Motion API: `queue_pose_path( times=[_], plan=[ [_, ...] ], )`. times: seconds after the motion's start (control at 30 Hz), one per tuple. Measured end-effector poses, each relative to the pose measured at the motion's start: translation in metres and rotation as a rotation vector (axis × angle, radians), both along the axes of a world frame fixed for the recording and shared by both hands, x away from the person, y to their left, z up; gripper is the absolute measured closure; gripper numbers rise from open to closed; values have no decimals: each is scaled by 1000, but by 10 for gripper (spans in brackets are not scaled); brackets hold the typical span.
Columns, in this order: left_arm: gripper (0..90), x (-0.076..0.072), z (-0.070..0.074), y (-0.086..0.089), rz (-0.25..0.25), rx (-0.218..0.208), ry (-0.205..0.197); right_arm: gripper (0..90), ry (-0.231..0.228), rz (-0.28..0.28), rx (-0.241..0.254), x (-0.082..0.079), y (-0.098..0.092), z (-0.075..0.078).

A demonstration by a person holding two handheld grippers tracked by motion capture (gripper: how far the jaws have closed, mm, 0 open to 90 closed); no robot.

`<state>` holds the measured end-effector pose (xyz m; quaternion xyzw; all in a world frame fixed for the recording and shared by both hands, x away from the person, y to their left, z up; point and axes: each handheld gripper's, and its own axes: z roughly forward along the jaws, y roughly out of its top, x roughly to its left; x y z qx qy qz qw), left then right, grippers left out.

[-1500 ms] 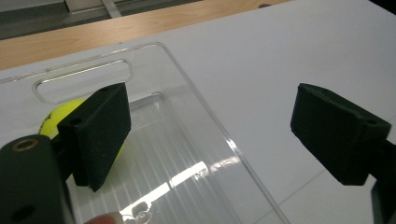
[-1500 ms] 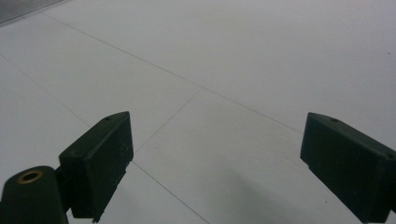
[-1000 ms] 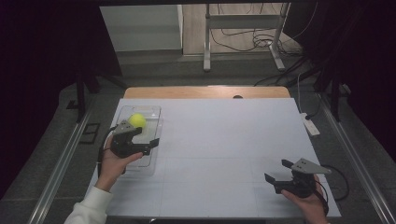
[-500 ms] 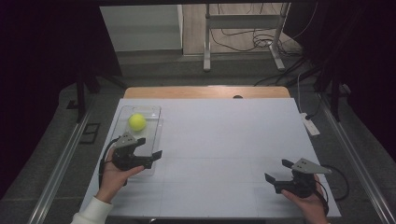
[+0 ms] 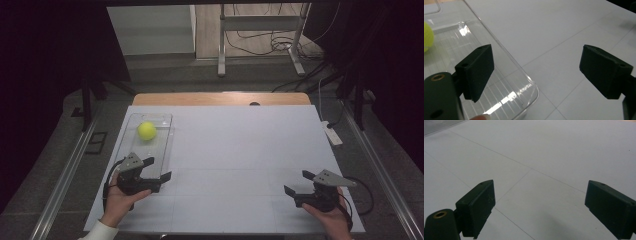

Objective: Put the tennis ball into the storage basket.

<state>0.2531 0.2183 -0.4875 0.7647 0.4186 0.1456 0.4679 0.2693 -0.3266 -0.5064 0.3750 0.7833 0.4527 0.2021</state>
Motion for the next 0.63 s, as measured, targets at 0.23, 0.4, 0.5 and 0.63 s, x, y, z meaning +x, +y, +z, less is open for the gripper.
queue_pose_path(
  times=[0.23, 0.4, 0.5, 0.63],
  plan=[
    [142, -6, -4, 0, -13, 8, -8, 100, -1, 0, 0, 0, 0, 0],
    [141, -8, -3, -2, -23, 6, -13, 100, -1, -2, 1, 0, 0, 0],
    [142, -8, -4, -3, -25, 10, -12, 100, -2, -2, 2, 0, 0, 0],
    [142, -8, -6, -5, -28, 16, -11, 100, -2, -2, 4, 0, 0, 0]
  ],
)
